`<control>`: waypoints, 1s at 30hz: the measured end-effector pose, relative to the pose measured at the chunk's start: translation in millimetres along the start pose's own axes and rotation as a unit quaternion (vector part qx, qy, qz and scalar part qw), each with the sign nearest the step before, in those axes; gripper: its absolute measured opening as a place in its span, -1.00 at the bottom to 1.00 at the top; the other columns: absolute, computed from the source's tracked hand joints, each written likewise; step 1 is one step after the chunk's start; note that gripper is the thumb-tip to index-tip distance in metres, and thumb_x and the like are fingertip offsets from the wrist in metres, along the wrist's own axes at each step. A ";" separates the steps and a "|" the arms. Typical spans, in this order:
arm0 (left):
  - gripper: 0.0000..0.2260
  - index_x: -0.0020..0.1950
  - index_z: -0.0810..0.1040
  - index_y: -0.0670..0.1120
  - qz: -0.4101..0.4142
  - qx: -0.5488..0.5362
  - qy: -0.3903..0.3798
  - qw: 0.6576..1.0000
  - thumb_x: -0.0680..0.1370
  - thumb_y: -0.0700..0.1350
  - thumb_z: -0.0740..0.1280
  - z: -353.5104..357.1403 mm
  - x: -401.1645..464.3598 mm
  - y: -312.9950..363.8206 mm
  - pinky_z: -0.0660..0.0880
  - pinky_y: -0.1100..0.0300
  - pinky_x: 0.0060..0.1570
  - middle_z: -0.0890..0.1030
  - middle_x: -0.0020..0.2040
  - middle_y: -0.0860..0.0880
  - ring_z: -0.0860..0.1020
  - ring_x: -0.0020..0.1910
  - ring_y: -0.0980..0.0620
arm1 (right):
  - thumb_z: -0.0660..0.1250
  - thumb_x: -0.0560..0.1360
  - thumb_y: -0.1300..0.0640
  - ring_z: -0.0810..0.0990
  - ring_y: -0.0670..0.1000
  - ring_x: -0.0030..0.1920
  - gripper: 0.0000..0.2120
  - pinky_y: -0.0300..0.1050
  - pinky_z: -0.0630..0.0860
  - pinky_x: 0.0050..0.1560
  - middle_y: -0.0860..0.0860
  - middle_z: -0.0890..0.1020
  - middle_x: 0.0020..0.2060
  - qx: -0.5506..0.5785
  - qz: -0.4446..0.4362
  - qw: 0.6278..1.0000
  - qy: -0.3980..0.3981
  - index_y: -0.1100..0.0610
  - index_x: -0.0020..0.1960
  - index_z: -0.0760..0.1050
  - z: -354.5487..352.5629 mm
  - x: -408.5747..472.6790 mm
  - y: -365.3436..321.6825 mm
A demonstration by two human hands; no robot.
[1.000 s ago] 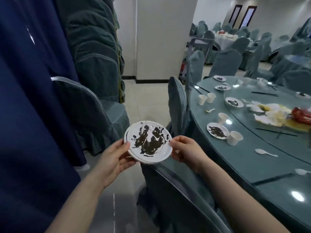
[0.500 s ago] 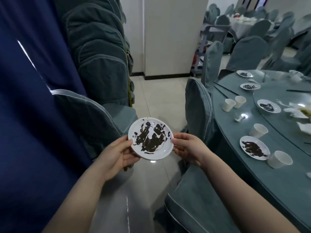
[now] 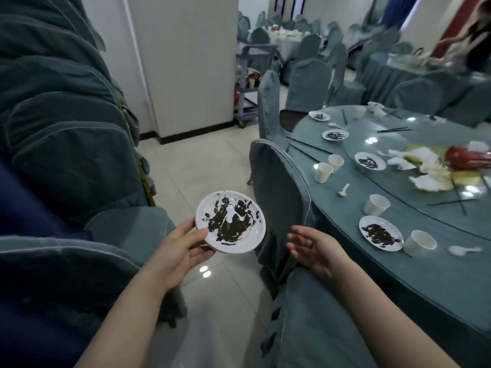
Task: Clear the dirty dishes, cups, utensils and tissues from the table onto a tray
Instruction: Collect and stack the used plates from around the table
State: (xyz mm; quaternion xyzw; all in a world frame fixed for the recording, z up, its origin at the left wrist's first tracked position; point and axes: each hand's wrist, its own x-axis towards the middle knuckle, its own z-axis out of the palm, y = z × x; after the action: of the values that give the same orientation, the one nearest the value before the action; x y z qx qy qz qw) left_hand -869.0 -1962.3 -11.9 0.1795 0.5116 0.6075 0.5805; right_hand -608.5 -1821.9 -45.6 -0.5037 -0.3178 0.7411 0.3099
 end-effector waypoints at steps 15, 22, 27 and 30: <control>-0.74 0.17 0.54 -0.08 -0.029 0.038 -0.148 0.988 0.49 -0.21 0.27 40.3 160.4 75.2 0.62 0.22 -0.28 0.70 -0.10 -0.11 0.66 -0.29 0.03 | 0.31 0.53 0.15 0.63 0.05 -0.20 -0.87 -0.11 0.51 -0.19 0.06 0.70 -0.23 0.159 0.014 0.942 0.294 0.14 0.06 0.54 -109.8 38.6 5.9; -0.69 0.16 0.56 -0.06 -0.024 0.052 -0.177 0.983 0.43 -0.17 0.29 93.9 256.9 107.4 0.62 0.22 -0.23 0.70 -0.08 -0.07 0.67 -0.25 0.06 | 0.29 0.57 0.18 0.55 0.08 -0.28 -0.72 -0.20 0.51 -0.37 0.24 0.60 0.09 0.179 0.016 0.878 0.443 0.29 0.23 0.43 -175.2 113.4 -23.9; -0.78 0.13 0.56 -0.04 -0.029 0.054 -0.179 0.982 0.51 -0.18 0.25 130.1 316.4 113.1 0.61 0.25 -0.25 0.70 -0.12 -0.05 0.67 -0.26 0.07 | 0.33 0.55 0.20 0.58 0.16 -0.26 -0.63 -0.09 0.62 -0.22 0.31 0.58 0.11 0.276 0.023 0.829 0.486 0.30 0.30 0.37 -213.4 150.9 -36.1; -0.81 0.11 0.55 -0.04 -0.042 0.056 -0.183 0.981 0.56 -0.19 0.21 148.8 342.2 106.1 0.61 0.26 -0.25 0.70 -0.15 -0.03 0.66 -0.27 0.10 | 0.25 0.58 0.28 0.62 0.27 0.02 -0.64 -0.07 0.62 -0.08 0.33 0.54 0.19 0.305 0.028 0.809 0.502 0.38 0.33 0.33 -220.9 161.1 -39.0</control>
State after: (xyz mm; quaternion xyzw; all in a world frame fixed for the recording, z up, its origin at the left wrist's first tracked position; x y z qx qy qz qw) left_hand -893.0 -1575.6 8.9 0.2982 0.4369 0.5101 0.6783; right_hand -442.9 -1637.6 -167.8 -0.6940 0.1386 0.4519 0.5431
